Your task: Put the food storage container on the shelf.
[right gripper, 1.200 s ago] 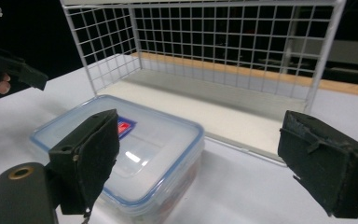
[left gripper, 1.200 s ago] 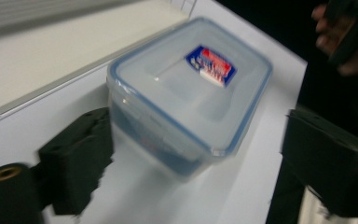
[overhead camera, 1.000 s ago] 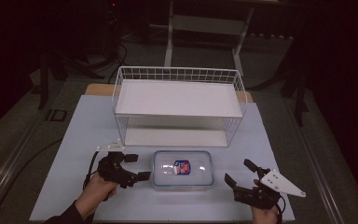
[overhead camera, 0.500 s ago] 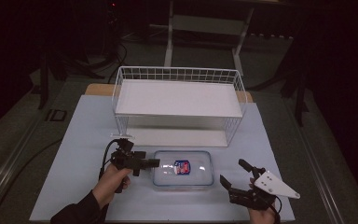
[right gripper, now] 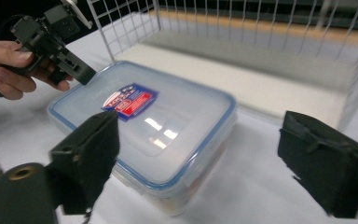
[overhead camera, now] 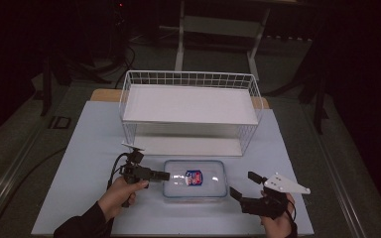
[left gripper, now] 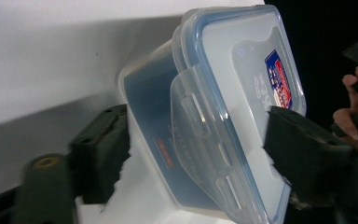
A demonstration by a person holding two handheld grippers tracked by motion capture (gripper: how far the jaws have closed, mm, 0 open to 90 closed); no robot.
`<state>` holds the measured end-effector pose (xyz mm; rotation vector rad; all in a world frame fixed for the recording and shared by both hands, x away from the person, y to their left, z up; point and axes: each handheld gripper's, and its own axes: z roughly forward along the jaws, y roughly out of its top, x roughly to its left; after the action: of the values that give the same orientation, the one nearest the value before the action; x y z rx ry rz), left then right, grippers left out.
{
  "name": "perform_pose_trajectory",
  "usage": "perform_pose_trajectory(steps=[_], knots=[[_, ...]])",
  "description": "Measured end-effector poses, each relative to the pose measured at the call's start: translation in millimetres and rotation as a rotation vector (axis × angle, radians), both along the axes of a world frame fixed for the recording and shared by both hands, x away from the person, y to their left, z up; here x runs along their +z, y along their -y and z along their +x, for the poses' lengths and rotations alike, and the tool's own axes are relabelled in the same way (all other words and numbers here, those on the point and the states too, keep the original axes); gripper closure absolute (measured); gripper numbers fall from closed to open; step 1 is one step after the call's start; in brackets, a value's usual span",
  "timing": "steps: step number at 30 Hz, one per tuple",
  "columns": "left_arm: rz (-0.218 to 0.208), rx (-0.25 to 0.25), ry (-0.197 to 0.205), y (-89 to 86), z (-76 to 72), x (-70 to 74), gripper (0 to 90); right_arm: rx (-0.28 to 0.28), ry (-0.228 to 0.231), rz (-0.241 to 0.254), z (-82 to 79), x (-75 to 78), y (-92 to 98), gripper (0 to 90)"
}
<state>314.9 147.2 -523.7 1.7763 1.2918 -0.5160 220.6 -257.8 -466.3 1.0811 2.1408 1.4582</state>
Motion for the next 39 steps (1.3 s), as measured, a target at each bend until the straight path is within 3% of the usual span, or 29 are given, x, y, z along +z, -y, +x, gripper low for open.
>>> perform_pose_trajectory(steps=[3, 6, 8, 13, 19, 20, 30, 33, 35, 39], knots=[[-0.029, -0.008, -0.021, -1.9, -0.2, -0.5, 36.1, 0.008, -0.079, -0.007, 11.7, -2.6, -4.8, 10.9], [-0.049, -0.012, -0.028, -2.3, -0.6, -0.5, 43.0, 0.038, -0.206, 0.002, 24.3, -6.2, -8.4, 14.7], [-0.062, -0.024, -0.045, -0.3, -0.2, -1.2, 45.1, 0.07, -0.3, 0.036, 33.8, -9.5, -9.2, 17.6], [-0.047, -0.05, -0.028, 1.1, 0.6, 1.6, 47.3, 0.116, -0.459, 0.133, 51.7, -17.1, -8.9, 24.3], [-0.053, -0.064, -0.01, -1.2, -1.3, 4.0, 51.2, 0.112, -0.488, 0.131, 57.0, -18.0, -12.9, 27.9], [-0.049, -0.076, 0.01, -1.0, -3.8, 6.7, 51.2, 0.109, -0.493, 0.132, 58.1, -17.8, -12.8, 28.6], [-0.032, -0.107, 0.086, -1.5, -17.8, 16.1, 55.9, 0.114, -0.602, 0.151, 72.5, -28.8, -3.9, 36.2], [-0.032, -0.119, 0.101, -1.7, -20.9, 17.2, 56.7, 0.124, -0.63, 0.161, 74.0, -33.8, -2.4, 39.3], [-0.032, -0.117, 0.108, -1.3, -23.6, 17.7, 56.8, 0.155, -0.646, 0.194, 74.4, -35.5, -1.2, 45.0], [-0.033, -0.119, 0.122, -1.8, -27.1, 17.7, 57.4, 0.177, -0.647, 0.206, 73.4, -35.9, 0.0, 48.9]])
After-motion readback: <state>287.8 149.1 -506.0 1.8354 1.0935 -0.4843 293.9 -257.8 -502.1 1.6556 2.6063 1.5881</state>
